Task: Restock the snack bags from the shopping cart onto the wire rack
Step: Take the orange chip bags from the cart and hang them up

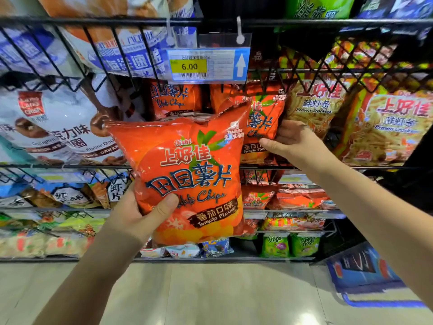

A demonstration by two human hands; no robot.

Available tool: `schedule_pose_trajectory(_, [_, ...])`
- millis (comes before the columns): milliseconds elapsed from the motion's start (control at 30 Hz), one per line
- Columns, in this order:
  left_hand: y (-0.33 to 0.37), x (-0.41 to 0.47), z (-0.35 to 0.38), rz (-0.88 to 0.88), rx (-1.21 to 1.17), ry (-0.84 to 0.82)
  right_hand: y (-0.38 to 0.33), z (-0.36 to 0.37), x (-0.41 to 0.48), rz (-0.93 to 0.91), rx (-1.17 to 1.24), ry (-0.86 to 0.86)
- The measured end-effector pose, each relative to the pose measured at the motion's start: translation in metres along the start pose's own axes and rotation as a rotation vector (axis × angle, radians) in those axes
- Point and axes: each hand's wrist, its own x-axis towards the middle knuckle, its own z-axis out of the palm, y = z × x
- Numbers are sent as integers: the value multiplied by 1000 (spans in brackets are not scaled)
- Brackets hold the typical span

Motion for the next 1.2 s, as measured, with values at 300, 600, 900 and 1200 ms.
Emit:
schedule_pose_trajectory(300, [35,-4,7,-40,-10,-39,-41,6,-81,-149,-16,-133])
schedule_pose_trajectory(600, [53,7,-8,48,28,-88,-78,69,-107,-255,-31,-293])
schedule_pose_trajectory(900, [54,45,-25,223,142,-54,-79,100,-82,-346,-26,-64])
schedule_pose_trajectory(1200, [32,68,-32,225,248,19,-65,121,-50,-314,-190,9])
